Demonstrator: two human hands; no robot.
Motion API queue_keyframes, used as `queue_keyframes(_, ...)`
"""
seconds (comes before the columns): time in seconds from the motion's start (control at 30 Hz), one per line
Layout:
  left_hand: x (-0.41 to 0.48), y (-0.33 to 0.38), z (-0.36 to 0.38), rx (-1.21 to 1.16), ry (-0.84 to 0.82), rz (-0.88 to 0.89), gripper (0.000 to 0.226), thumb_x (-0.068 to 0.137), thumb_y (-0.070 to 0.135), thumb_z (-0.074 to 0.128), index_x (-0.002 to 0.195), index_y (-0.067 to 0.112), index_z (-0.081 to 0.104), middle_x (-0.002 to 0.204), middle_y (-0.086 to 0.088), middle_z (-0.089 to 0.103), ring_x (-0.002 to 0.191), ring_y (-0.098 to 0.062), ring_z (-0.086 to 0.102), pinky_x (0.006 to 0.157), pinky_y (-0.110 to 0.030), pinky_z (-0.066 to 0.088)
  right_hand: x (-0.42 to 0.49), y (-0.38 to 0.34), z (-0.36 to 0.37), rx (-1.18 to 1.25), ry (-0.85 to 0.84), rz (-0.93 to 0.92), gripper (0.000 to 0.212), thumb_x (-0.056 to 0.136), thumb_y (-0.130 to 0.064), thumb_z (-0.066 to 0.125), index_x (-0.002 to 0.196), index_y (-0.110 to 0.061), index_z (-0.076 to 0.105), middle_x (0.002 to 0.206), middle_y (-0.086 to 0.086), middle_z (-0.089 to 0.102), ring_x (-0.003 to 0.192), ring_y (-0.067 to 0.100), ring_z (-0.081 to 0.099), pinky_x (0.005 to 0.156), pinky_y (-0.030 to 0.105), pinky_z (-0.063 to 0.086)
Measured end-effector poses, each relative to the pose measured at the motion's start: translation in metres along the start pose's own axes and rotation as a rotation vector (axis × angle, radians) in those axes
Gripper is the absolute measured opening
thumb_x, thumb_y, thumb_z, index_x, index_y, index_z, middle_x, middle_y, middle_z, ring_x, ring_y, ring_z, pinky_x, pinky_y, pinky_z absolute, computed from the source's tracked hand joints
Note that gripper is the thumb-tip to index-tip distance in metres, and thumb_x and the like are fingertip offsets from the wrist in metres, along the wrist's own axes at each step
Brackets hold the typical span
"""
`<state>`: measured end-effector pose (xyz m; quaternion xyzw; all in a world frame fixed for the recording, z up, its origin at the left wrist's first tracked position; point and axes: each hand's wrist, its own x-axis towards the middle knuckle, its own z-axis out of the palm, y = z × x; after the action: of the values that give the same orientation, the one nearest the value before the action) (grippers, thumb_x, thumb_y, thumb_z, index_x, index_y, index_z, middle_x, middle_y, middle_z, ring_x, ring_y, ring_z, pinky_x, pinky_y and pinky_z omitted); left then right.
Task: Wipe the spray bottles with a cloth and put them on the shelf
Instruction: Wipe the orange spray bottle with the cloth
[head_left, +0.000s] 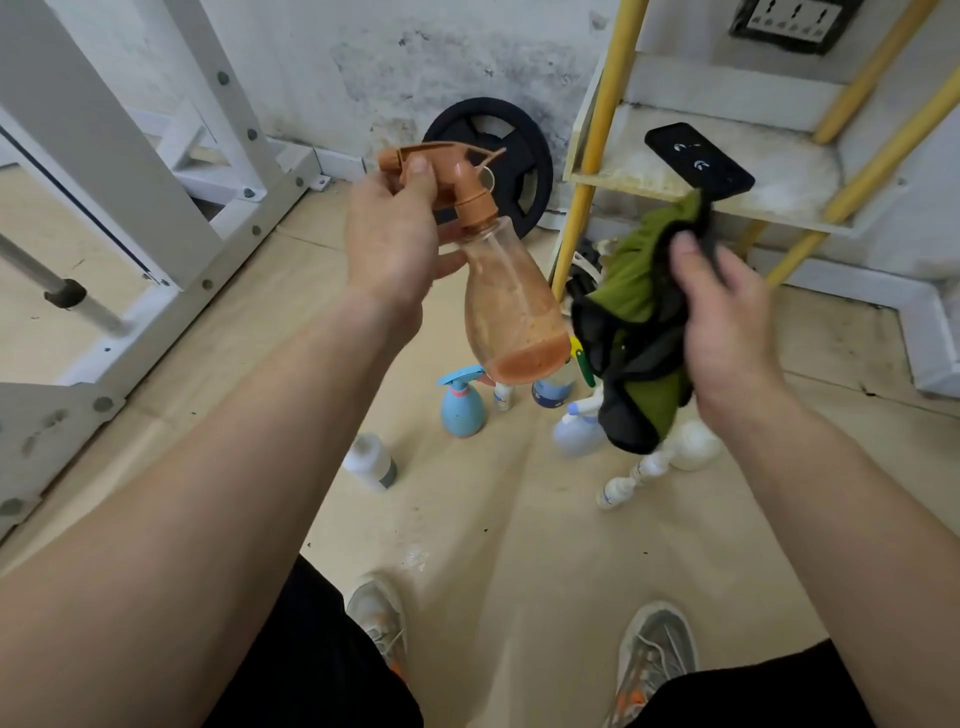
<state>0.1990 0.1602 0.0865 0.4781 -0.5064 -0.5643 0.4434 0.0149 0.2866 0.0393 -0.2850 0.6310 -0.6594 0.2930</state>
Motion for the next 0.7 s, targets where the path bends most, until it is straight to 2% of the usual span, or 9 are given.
queue_keyframes(0.07,-0.004,-0.007,0.009,0.000,-0.031,-0.037,0.032,0.109,0.028,0.037,0.121,0.012,0.062,0.099,-0.001,0.077,0.078,-0.018,0.077,0.055,-0.027,0.055,-0.012,0.004,0.018,-0.257,-0.052,-0.197,0.024,0.099,-0.038,0.061,0.113,-0.020,0.070,0.101,-0.009,0.073,0.095,0.006,0.067,0.089,0.030,0.052)
queue_keyframes(0.17,-0.014,-0.023,0.027,0.000,-0.027,-0.070,0.031,0.105,0.032,0.044,0.117,0.012,0.064,0.102,-0.006,0.076,0.082,-0.022,0.076,0.066,-0.035,0.060,-0.031,0.013,0.041,-0.651,-0.050,-0.473,0.047,0.094,-0.045,0.059,0.134,-0.022,0.063,0.123,0.003,0.061,0.112,0.022,0.058,0.095,0.034,0.047)
queue_keyframes(0.23,-0.018,-0.031,0.034,0.019,0.027,-0.064,0.039,0.092,0.042,0.051,0.108,0.013,0.070,0.099,-0.007,0.077,0.089,-0.026,0.074,0.082,-0.045,0.060,-0.040,0.016,0.048,-0.897,-0.007,-0.659,0.051,0.090,-0.046,0.061,0.136,-0.023,0.063,0.130,0.009,0.058,0.111,0.033,0.058,0.091,0.040,0.048)
queue_keyframes(0.33,-0.021,-0.033,0.037,0.036,0.077,-0.043,0.045,0.082,0.046,0.049,0.102,0.014,0.073,0.096,-0.004,0.076,0.094,-0.024,0.072,0.092,-0.050,0.056,-0.046,0.022,0.049,-1.068,0.035,-0.777,0.054,0.086,-0.043,0.067,0.137,-0.025,0.062,0.133,0.014,0.058,0.106,0.037,0.059,0.084,0.044,0.051)
queue_keyframes(0.43,-0.017,-0.032,0.035,0.011,0.056,-0.037,0.039,0.092,0.043,0.049,0.111,0.014,0.069,0.102,-0.004,0.076,0.092,-0.024,0.074,0.086,-0.052,0.059,-0.047,0.033,0.040,-1.085,0.021,-0.647,0.065,0.085,-0.047,0.072,0.144,-0.029,0.053,0.134,0.013,0.054,0.113,0.035,0.057,0.083,0.043,0.054)
queue_keyframes(0.5,-0.014,-0.032,0.033,-0.014,0.061,-0.046,0.033,0.100,0.036,0.047,0.116,0.013,0.064,0.107,-0.006,0.074,0.089,-0.025,0.075,0.074,-0.049,0.063,-0.046,0.039,0.034,-1.004,-0.052,-0.466,0.068,0.086,-0.049,0.072,0.147,-0.031,0.048,0.134,0.007,0.051,0.122,0.029,0.052,0.090,0.040,0.052)
queue_keyframes(0.57,-0.010,-0.031,0.030,0.022,0.087,-0.044,0.037,0.093,0.042,0.047,0.115,0.017,0.064,0.108,-0.005,0.074,0.091,-0.026,0.075,0.065,-0.040,0.061,-0.042,0.048,0.026,-0.817,-0.124,-0.236,0.068,0.088,-0.050,0.071,0.149,-0.031,0.047,0.136,0.001,0.052,0.125,0.019,0.050,0.097,0.033,0.047)
queue_keyframes(0.63,-0.010,-0.031,0.029,0.038,0.098,-0.035,0.040,0.088,0.045,0.046,0.113,0.019,0.065,0.107,-0.003,0.074,0.094,-0.026,0.074,0.064,-0.037,0.059,-0.038,0.052,0.021,-0.621,-0.160,-0.066,0.056,0.091,-0.051,0.068,0.142,-0.034,0.053,0.130,-0.006,0.060,0.120,0.012,0.056,0.098,0.030,0.048)
queue_keyframes(0.7,-0.012,-0.033,0.030,0.052,0.086,-0.042,0.038,0.088,0.047,0.047,0.111,0.021,0.063,0.108,-0.001,0.074,0.096,-0.026,0.073,0.074,-0.043,0.061,-0.034,0.052,0.021,-0.490,-0.134,0.019,0.029,0.094,-0.050,0.064,0.120,-0.036,0.064,0.110,-0.012,0.069,0.108,0.012,0.064,0.087,0.032,0.052)
